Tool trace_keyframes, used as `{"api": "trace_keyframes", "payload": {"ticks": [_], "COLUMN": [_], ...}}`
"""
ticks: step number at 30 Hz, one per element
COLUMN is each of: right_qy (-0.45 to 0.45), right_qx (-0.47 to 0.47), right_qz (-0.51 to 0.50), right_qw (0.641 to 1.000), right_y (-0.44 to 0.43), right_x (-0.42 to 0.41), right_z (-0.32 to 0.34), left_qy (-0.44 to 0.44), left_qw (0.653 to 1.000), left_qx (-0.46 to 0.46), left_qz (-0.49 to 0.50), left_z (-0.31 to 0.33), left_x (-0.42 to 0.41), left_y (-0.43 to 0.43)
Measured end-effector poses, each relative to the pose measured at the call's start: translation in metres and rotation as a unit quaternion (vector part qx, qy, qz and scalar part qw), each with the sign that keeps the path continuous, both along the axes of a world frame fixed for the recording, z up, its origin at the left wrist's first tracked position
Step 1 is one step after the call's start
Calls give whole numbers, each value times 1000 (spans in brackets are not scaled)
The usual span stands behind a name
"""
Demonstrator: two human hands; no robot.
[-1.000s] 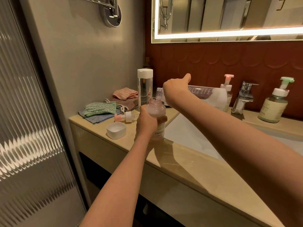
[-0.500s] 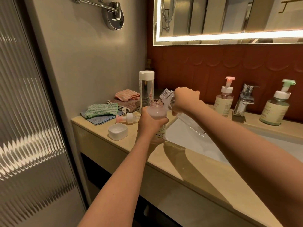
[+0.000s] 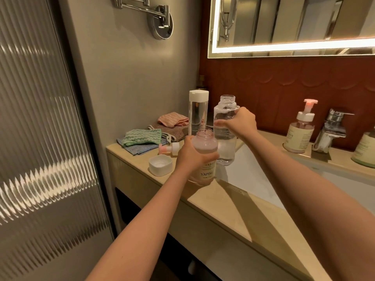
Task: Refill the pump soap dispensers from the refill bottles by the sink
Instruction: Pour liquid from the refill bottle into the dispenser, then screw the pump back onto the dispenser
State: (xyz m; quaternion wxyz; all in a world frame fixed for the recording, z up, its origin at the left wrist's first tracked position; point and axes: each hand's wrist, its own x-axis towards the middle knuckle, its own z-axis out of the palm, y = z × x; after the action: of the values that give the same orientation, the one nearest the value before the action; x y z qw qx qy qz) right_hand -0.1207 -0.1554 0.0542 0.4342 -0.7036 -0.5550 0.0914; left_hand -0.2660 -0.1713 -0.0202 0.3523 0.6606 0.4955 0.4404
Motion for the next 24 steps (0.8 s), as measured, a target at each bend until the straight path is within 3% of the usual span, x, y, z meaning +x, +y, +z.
{"api": "trace_keyframes", "payload": {"ticks": [4, 8, 11, 14, 17, 24], "right_qy": [26, 41, 48, 53, 74, 77], "right_qx": [-6, -12, -13, -6, -5, -1], "right_qz": [7, 8, 4, 8, 2, 4], "right_qw": [1000, 999, 999, 999, 997, 997], "right_y": [14, 26, 36, 42, 47, 49], "right_x": [-11, -15, -16, -17, -17, -19], "right_z": [-5, -11, -14, -15, -18, -20], "left_qy": [51, 155, 163, 174, 242, 511], "left_qw": [995, 976, 969, 976, 969, 859], "left_qx": [-40, -74, -100, -76, -29, 13], "left_qz": [-78, -137, -154, -111, -35, 10], "left_z": [5, 12, 22, 29, 23, 6], "left_x": [-16, -40, -59, -68, -70, -59], "left_y": [4, 8, 21, 37, 59, 93]}}
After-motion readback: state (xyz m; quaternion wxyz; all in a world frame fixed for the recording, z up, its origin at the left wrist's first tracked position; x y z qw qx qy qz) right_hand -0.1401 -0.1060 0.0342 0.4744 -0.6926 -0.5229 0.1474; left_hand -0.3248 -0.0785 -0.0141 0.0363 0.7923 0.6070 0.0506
